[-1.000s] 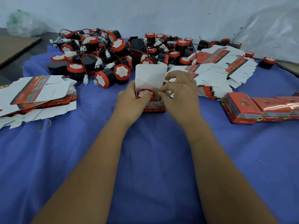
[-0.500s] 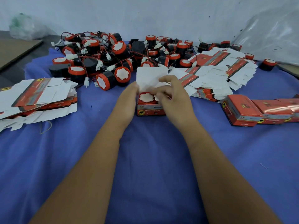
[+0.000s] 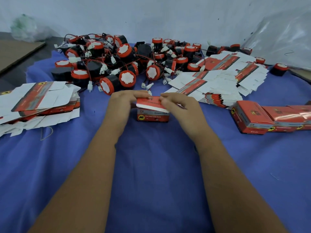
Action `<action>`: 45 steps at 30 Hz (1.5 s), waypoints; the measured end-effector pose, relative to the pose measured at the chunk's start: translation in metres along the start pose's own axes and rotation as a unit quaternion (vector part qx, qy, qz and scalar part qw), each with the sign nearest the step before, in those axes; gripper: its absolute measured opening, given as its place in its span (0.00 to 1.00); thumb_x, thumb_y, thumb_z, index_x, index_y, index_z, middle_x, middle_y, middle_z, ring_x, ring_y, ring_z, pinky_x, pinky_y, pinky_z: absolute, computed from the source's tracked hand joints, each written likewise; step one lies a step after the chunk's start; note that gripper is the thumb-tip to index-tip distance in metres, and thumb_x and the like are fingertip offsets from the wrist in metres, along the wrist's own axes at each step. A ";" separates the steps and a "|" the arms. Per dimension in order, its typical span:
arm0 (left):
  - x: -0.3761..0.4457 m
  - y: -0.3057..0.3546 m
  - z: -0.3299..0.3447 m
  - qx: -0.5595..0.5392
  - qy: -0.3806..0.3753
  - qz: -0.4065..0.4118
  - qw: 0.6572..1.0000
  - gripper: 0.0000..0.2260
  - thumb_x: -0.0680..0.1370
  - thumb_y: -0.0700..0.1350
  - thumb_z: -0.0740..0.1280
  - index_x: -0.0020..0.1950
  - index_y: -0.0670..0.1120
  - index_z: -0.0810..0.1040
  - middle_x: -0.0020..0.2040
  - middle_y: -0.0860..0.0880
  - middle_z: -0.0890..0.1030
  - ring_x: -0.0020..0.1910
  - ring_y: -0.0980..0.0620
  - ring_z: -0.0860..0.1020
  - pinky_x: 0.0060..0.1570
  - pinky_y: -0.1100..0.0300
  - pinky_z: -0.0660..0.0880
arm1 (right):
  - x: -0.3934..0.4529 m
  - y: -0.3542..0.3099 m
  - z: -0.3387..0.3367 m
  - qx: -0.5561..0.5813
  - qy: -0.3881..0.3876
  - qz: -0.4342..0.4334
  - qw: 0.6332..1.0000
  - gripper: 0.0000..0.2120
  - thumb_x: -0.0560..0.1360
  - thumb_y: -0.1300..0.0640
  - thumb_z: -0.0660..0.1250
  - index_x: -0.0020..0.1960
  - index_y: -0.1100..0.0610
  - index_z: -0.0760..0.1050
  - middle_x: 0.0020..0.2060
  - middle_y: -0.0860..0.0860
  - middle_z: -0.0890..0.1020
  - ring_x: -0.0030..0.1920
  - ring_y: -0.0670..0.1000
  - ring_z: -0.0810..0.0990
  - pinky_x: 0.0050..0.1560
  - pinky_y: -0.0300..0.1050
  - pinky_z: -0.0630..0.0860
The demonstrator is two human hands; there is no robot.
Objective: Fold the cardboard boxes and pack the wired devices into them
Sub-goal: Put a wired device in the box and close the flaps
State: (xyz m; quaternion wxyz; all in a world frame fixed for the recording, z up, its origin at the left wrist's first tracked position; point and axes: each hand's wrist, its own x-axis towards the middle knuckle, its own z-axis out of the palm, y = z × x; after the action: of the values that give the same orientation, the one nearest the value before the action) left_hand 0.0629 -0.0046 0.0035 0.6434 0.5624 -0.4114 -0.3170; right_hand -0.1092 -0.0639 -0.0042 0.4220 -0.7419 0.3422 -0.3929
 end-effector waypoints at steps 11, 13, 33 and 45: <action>-0.004 -0.011 -0.011 0.340 -0.082 0.159 0.923 0.18 0.77 0.49 0.71 0.66 0.52 0.79 0.63 0.65 0.73 0.69 0.61 0.66 0.64 0.73 0.60 | 0.002 0.001 0.001 -0.170 0.004 -0.065 0.983 0.20 0.71 0.49 0.75 0.61 0.52 0.79 0.60 0.45 0.80 0.58 0.39 0.74 0.61 0.29 0.68; -0.004 -0.012 -0.009 0.319 -0.061 0.161 0.932 0.14 0.77 0.49 0.71 0.63 0.52 0.81 0.60 0.65 0.76 0.66 0.61 0.70 0.62 0.74 0.63 | 0.004 -0.001 0.002 -0.196 0.017 -0.080 0.977 0.19 0.73 0.49 0.73 0.61 0.55 0.80 0.57 0.47 0.82 0.57 0.42 0.77 0.57 0.28 0.68; -0.010 -0.004 -0.008 0.182 -0.064 0.128 0.973 0.20 0.70 0.36 0.77 0.58 0.52 0.82 0.62 0.52 0.80 0.64 0.58 0.75 0.66 0.61 0.71 | 0.003 -0.009 0.004 -0.068 0.087 -0.055 0.992 0.07 0.71 0.64 0.74 0.49 0.58 0.83 0.47 0.53 0.76 0.47 0.45 0.77 0.50 0.35 0.75; -0.008 -0.012 -0.008 0.237 -0.028 0.160 0.958 0.20 0.72 0.39 0.76 0.55 0.60 0.79 0.65 0.58 0.76 0.63 0.64 0.72 0.63 0.71 0.69 | -0.003 -0.008 0.000 -0.151 0.067 -0.117 0.979 0.08 0.69 0.63 0.76 0.47 0.60 0.82 0.46 0.47 0.75 0.46 0.42 0.75 0.50 0.28 0.70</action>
State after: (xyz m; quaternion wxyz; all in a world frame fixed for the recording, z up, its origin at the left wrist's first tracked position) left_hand 0.0669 0.0042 -0.0096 0.5220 0.6165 -0.5773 -0.1191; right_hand -0.1088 -0.0585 0.0016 0.2323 -0.8039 0.3357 -0.4325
